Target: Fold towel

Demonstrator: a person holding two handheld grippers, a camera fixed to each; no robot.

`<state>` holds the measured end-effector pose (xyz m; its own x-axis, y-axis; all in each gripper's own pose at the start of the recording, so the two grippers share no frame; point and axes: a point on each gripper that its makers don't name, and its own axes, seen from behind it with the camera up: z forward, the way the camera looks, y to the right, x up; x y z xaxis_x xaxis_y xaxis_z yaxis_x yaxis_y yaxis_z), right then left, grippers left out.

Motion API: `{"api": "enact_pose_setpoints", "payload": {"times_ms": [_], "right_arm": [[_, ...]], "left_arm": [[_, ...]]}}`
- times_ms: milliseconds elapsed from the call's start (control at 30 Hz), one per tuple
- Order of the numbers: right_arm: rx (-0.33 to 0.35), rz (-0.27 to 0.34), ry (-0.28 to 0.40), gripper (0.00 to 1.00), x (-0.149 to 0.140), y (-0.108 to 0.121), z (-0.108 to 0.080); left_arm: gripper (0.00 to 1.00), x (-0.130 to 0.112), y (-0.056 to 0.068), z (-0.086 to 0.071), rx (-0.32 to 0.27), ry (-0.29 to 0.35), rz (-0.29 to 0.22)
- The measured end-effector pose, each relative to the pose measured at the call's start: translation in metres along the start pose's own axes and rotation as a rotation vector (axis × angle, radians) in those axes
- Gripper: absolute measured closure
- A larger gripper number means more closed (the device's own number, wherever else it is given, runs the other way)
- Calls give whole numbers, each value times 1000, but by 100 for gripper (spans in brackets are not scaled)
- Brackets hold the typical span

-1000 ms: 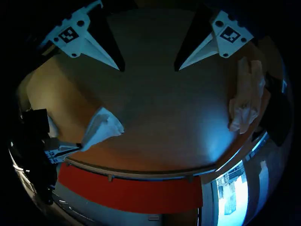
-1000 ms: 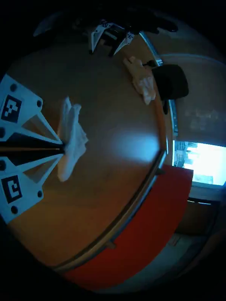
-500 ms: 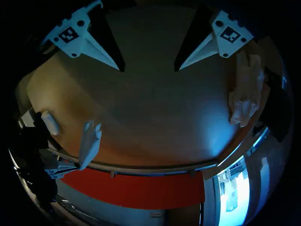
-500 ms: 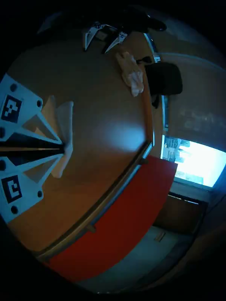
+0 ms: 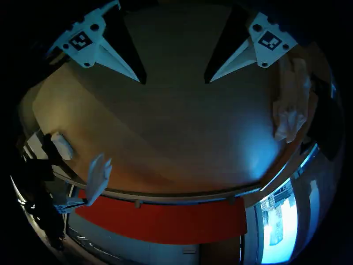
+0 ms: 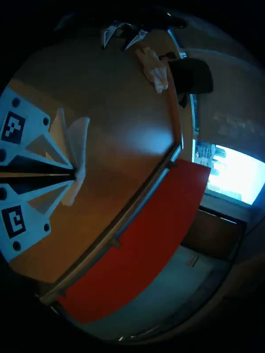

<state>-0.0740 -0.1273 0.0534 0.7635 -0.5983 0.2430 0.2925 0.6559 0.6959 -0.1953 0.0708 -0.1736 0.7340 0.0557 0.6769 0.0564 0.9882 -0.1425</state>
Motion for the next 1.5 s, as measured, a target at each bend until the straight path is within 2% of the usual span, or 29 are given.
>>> {"api": "enact_pose_setpoints", "payload": {"times_ms": [267, 1000, 1500], "right_arm": [[-34, 38, -27, 98, -21, 36, -13], [-141, 94, -133, 98, -91, 137, -40], [-217, 118, -217, 98, -138, 189, -61]], "left_arm": [[3, 3, 4, 3, -6, -4, 2], [3, 5, 12, 8, -4, -25, 11], [3, 7, 18, 12, -3, -39, 27]]}}
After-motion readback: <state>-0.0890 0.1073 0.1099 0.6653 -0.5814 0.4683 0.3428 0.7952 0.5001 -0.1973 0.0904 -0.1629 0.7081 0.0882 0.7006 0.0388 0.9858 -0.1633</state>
